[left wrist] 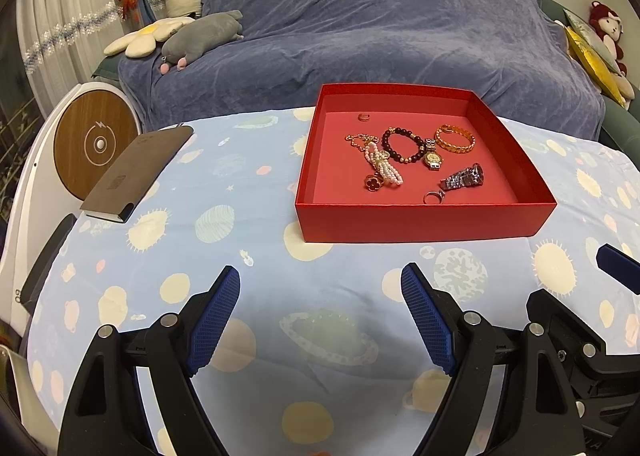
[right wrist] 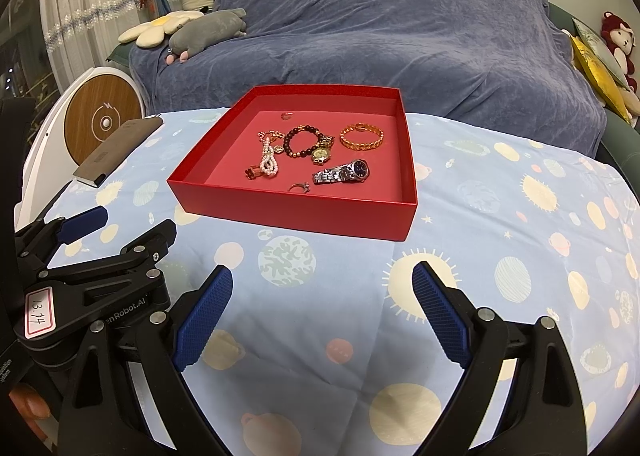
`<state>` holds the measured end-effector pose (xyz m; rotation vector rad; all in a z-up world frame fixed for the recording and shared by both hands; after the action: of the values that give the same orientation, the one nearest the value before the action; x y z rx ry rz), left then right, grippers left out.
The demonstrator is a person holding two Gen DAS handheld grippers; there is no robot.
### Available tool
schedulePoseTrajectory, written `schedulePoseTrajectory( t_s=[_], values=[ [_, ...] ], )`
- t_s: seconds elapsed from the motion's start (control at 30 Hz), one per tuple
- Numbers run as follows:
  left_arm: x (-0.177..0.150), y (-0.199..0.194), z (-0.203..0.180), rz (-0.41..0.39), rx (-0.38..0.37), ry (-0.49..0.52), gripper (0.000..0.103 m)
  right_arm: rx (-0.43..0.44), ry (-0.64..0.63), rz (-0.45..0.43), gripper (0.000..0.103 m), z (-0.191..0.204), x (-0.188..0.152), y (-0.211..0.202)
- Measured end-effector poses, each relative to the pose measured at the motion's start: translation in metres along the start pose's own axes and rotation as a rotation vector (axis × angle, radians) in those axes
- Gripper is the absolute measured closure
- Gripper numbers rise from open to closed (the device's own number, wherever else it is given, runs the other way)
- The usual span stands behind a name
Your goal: Organize jewelry
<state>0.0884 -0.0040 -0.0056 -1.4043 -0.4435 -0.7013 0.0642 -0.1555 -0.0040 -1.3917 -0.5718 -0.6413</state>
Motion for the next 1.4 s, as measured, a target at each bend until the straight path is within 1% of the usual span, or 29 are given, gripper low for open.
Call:
schedulePoseTrajectory(
  t_s=[0.1,0.2,0.37,0.43,0.83,0.93,1.17,1.3,1.4],
  values=[
    [-0.0008,0.0006,-0.0012,0.007,0.0,-0.002,0.022,-0.006,0.001,-0.001,0.014,-0.0014,0.0009,-0.0003],
    [-0.0008,0.0009,-0.0005,0.011,0.006,-0.005,0.019,-0.011,0.004,-0.003,0.014,-0.0017,0.0005,-0.001],
    [-0.0006,0.0003,-0.001,0.016,0.008,-0.004,0.019,-0.023,0.007,-0.011,0.013,-0.0005,-0.0005,-0.001],
    [-0.0009,0.0001,-0.0001,0.02,0.011,-0.008,0.019,-0.032,0.01,-0.017,0.011,-0.0007,-0.0002,-0.0015],
    [-0.0048,0.0041,-0.0003,0.049,-0.008,-0.022,0.019,-0.042,0.019,-0.011,0.009,-0.0015,-0.0023,0.0022],
    [-0.0054,0.0042,0.0007,0.048,-0.007,-0.027,0.016,-0.045,0.025,-0.014,0.009,-0.001,-0.0029,0.0027],
    [-0.0062,0.0034,-0.0001,0.047,0.001,-0.026,0.016,-0.055,0.025,-0.023,0.008,-0.0003,-0.0049,0.0024],
    [-0.0057,0.0036,0.0001,0.046,-0.002,-0.028,0.013,-0.052,0.028,-0.022,0.007,-0.0008,-0.0057,0.0024],
    [-0.0063,0.0035,-0.0006,0.043,0.002,-0.025,0.013,-0.056,0.029,-0.019,0.007,-0.0015,-0.0067,0.0025]
  ],
)
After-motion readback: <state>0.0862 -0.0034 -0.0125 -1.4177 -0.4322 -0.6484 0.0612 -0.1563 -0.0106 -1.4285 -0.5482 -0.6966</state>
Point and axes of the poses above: each gripper's, at about its wrist camera, not at the fingertips, and y roughly the way its jaws point, z to its left, x to its top, the point moved 3 cm from there along y, roughly the way its jaws point, and after that the axes turned 3 degrees about y, right-handed, at the moved point
